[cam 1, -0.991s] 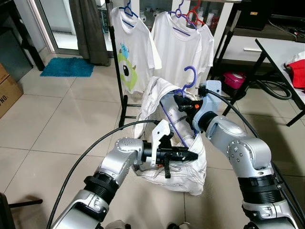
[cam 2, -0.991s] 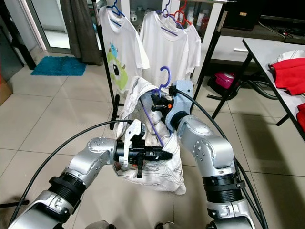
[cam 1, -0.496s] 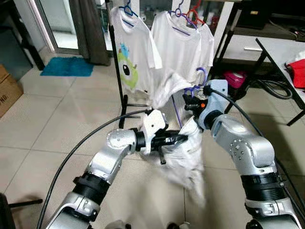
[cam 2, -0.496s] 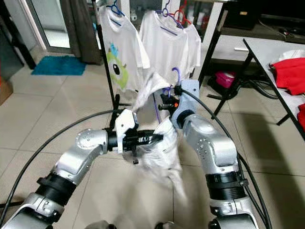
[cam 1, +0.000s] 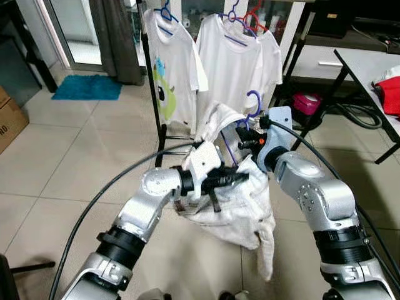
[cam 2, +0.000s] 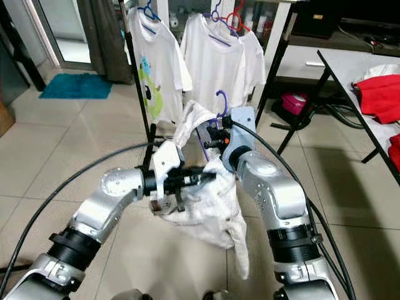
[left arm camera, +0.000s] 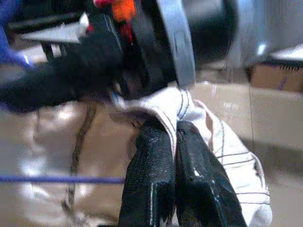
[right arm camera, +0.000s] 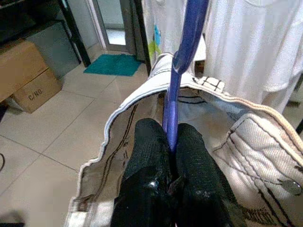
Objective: Hang hanger
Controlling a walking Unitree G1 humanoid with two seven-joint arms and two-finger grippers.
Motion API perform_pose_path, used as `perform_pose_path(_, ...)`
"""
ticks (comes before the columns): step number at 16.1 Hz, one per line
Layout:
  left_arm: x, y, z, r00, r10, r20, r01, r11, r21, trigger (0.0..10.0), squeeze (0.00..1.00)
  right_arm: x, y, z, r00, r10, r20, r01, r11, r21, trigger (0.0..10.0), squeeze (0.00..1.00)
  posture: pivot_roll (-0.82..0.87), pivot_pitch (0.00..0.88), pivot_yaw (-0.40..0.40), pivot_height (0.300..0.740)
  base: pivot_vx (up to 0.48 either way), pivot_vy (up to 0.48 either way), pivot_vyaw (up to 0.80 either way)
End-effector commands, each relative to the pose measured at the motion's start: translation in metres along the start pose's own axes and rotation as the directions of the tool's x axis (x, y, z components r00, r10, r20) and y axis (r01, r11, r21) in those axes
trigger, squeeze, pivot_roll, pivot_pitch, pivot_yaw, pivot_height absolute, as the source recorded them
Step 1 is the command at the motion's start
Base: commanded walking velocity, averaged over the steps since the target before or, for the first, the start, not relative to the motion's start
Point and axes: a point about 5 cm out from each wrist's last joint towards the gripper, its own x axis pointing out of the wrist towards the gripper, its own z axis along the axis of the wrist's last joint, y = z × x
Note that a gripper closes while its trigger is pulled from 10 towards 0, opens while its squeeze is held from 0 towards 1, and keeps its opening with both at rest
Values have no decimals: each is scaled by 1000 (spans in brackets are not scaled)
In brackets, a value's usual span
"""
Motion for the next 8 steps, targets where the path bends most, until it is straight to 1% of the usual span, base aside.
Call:
perform_pose_path(1, -5, 7, 21, 996, 25, 91, -28, 999, 25, 0, 0, -3, -4, -2, 1000, -7, 1, 8, 999, -35, 0, 0, -77, 9, -22, 740, 0, 0, 0)
perform_pose_path(3, -8, 9, 28, 993, 16, 113, -20, 999, 30, 0, 0, -4, -4, -7, 1000, -4, -14, 3, 998, -57, 0, 0, -77, 8, -23, 740, 0, 0, 0)
perform_pose_path(5, -10, 12, 34, 990, 29, 137, -33, 999, 26, 0, 0, -4, -4, -10, 1000, -1, -21, 0, 998, -64, 0, 0, -78, 6, -23, 740, 0, 0, 0)
perform_pose_path(7, -16, 17, 45, 984, 41, 171, -47, 998, 29, 431, 0, -4, -3, -14, 999, 5, -37, -8, 996, -87, 0, 0, -77, 4, -22, 740, 0, 0, 0)
perform_pose_path(8, -18, 18, 47, 983, 41, 177, -47, 999, 28, 431, 0, -4, -3, -16, 999, 6, -41, -10, 996, -91, 0, 0, -77, 4, -22, 740, 0, 0, 0)
